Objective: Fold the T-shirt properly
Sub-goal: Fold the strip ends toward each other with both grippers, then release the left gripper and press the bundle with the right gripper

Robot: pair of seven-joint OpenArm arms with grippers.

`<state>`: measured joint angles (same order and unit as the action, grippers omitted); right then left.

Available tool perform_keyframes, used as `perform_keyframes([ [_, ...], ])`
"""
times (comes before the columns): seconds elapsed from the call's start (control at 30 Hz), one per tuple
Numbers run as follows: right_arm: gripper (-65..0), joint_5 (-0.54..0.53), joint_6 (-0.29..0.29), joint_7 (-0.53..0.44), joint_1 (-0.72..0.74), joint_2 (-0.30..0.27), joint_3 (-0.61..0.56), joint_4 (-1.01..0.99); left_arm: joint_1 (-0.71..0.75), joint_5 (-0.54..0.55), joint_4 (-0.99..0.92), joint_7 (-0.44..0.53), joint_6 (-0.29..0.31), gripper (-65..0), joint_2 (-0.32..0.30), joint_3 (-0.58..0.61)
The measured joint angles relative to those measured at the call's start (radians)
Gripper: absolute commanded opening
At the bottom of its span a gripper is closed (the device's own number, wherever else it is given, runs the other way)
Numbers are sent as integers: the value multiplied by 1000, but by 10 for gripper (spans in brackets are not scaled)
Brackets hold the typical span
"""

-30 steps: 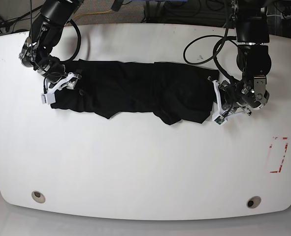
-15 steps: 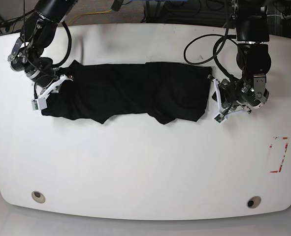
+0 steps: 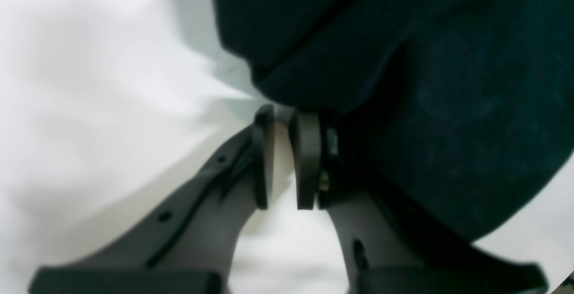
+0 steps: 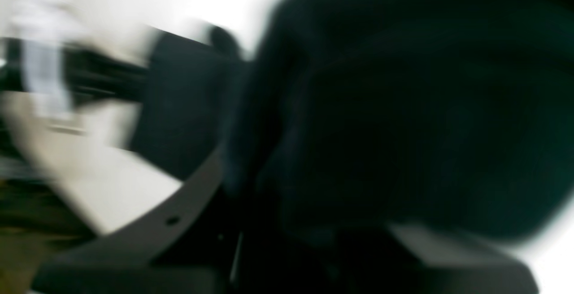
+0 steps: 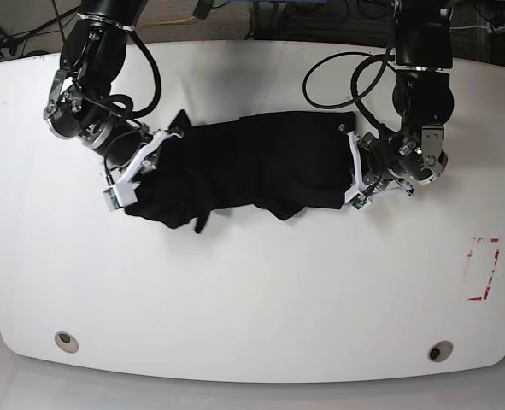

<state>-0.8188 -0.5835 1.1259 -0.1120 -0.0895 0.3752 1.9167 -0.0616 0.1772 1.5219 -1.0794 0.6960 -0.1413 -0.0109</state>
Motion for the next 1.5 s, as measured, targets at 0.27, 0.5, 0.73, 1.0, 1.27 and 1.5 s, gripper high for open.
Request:
perform_keyframes([
  [0.27, -650, -29, 4, -16, 58, 73, -171, -34, 16, 14, 8, 14, -1, -582, 27, -1],
  [0.5, -650, -31, 5, -106, 82, 77, -283, -177, 31, 24, 13, 26, -2, -582, 27, -3],
  [0.73, -338, -28, 7, -208, 94, -10, -436, -228, 31, 26, 13, 26, -2, -582, 27, -3],
  [1.0, -113, -32, 98, -222, 99, -24, -555, -211, 30, 26, 17, 24, -2, -581, 32, -8],
  [1.27, -113, -43, 132, -261, 117, -19, -626, -204, 44, 10, 146, -16, 2, -581, 100, -304],
  [1.5, -113, -44, 138, -266, 100, -31, -625, -145, 18, 8, 214, -12, 2, -581, 78, -552],
])
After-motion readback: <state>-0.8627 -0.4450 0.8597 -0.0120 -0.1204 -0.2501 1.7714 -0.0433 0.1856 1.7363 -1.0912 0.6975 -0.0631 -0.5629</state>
